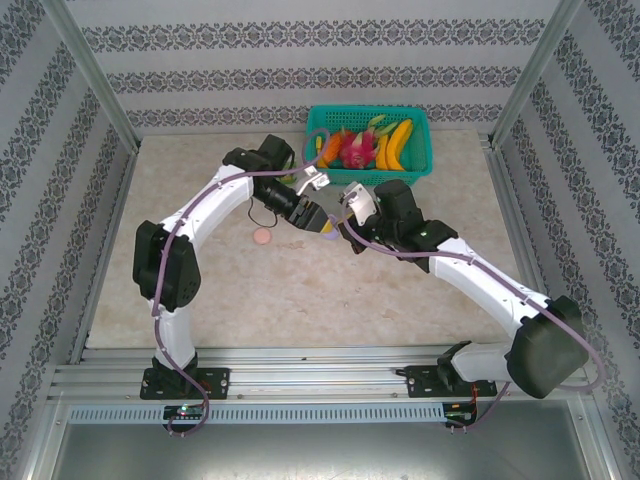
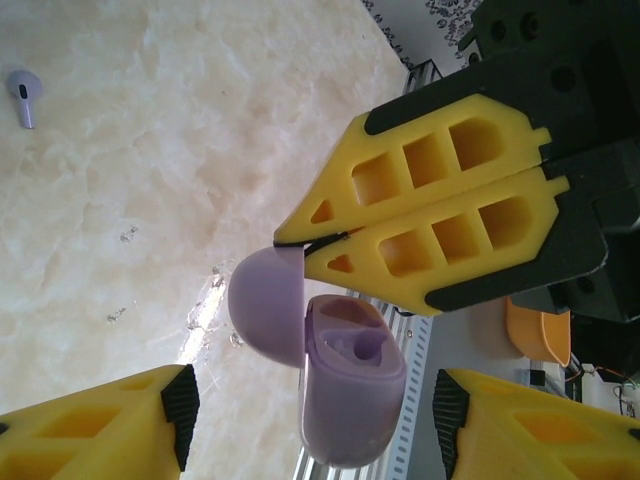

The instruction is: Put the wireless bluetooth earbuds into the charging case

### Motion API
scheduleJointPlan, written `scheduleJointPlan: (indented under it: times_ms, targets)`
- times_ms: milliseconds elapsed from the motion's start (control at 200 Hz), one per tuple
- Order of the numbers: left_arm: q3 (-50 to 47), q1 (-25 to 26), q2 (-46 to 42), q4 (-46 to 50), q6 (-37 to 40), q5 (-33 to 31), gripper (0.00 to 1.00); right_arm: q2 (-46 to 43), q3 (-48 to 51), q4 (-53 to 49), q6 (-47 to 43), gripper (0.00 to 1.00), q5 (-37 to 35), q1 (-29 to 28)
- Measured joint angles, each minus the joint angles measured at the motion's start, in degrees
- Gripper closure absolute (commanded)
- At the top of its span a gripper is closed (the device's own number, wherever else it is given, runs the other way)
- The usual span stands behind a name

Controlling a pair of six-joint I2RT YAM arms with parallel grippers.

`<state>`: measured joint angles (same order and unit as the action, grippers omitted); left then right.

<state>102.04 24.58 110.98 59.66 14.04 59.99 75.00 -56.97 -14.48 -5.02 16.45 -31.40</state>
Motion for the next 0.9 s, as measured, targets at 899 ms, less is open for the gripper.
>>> scheduleJointPlan:
  times_ms: [899]
  targets:
    - [-0.2,1.0,2.0,0.0,1.2,1.5,0.62,1.5,-0.4,-0.1,-1.0,1.00,-1.8,-0.4]
